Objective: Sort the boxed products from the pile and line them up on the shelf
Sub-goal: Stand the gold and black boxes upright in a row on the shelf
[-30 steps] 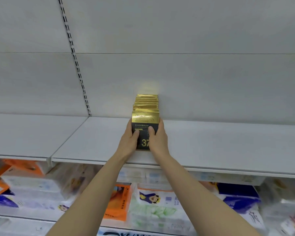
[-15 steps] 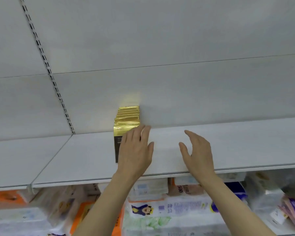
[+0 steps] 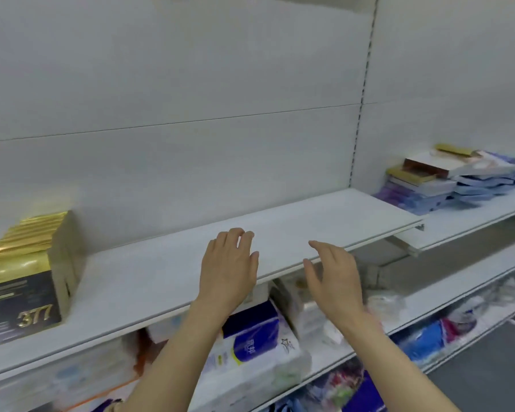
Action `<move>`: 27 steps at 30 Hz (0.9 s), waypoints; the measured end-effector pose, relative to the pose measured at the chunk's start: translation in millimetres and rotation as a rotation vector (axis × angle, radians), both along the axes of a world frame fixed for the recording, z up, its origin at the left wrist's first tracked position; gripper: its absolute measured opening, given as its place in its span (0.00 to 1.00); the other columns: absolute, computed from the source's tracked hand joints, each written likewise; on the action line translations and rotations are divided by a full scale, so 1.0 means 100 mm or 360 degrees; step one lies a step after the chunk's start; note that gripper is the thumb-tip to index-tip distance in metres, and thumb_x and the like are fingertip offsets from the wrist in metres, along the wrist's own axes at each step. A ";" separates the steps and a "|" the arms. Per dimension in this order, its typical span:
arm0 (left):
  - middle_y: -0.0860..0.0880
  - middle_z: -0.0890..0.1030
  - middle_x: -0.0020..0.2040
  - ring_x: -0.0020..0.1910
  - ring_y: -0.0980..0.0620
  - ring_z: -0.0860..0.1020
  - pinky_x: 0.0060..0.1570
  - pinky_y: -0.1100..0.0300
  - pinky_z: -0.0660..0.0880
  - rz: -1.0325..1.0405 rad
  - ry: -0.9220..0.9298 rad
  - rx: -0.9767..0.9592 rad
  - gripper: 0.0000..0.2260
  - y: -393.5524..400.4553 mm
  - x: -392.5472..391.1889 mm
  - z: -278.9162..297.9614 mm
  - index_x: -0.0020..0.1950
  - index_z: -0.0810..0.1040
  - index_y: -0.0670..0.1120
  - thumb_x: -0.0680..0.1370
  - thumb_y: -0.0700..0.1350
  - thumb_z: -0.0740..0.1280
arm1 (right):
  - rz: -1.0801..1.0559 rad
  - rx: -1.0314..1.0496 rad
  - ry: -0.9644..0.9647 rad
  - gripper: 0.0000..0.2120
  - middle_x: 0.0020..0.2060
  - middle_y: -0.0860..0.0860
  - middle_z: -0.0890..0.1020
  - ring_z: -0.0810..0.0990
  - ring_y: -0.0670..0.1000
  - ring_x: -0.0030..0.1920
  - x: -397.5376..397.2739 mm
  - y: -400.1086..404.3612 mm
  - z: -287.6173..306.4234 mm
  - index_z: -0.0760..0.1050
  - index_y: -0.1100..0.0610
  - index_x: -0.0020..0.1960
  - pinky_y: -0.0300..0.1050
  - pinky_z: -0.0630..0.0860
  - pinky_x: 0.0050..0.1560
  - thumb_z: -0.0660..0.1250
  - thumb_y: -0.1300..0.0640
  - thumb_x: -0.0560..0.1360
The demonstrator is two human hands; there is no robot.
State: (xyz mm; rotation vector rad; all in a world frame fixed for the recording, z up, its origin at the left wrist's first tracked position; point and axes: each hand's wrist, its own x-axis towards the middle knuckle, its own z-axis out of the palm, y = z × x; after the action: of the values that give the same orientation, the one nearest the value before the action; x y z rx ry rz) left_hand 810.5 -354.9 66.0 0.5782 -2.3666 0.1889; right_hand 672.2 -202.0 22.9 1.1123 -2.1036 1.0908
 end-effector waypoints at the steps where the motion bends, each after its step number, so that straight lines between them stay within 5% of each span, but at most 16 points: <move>1: 0.46 0.81 0.53 0.46 0.44 0.79 0.44 0.53 0.76 -0.0028 0.0001 0.0014 0.13 0.12 -0.19 0.00 0.56 0.81 0.43 0.72 0.44 0.73 | -0.0039 -0.0006 0.0024 0.16 0.53 0.53 0.83 0.79 0.56 0.53 -0.17 0.16 0.00 0.78 0.59 0.60 0.43 0.67 0.58 0.64 0.53 0.75; 13: 0.46 0.82 0.50 0.43 0.43 0.79 0.40 0.53 0.75 -0.0340 -0.0147 0.0086 0.12 1.37 -2.24 -0.07 0.53 0.82 0.44 0.71 0.44 0.73 | -0.0436 0.0124 0.0095 0.14 0.50 0.53 0.83 0.81 0.56 0.50 -1.85 1.69 -0.05 0.80 0.59 0.58 0.50 0.73 0.54 0.66 0.56 0.74; 20: 0.48 0.74 0.65 0.59 0.46 0.73 0.55 0.55 0.68 -0.0497 -0.0228 0.0072 0.16 1.75 -3.26 -0.07 0.67 0.73 0.47 0.81 0.49 0.59 | -0.0619 0.0151 0.0133 0.16 0.48 0.54 0.84 0.82 0.58 0.49 -2.67 2.09 -0.01 0.80 0.62 0.57 0.54 0.76 0.52 0.74 0.63 0.70; 27: 0.50 0.77 0.59 0.55 0.46 0.74 0.53 0.54 0.70 -0.0536 -0.0207 0.0158 0.12 1.77 -4.44 -0.03 0.61 0.74 0.48 0.80 0.49 0.59 | -0.0701 0.0164 0.0160 0.16 0.49 0.54 0.84 0.82 0.57 0.50 -3.64 2.22 0.09 0.79 0.61 0.59 0.53 0.76 0.53 0.73 0.62 0.72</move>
State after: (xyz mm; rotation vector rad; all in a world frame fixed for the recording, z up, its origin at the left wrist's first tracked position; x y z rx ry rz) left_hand 366.9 -177.8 62.9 0.2102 -2.5681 -0.0438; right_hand 307.8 19.8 31.7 0.6793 -2.2006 0.7099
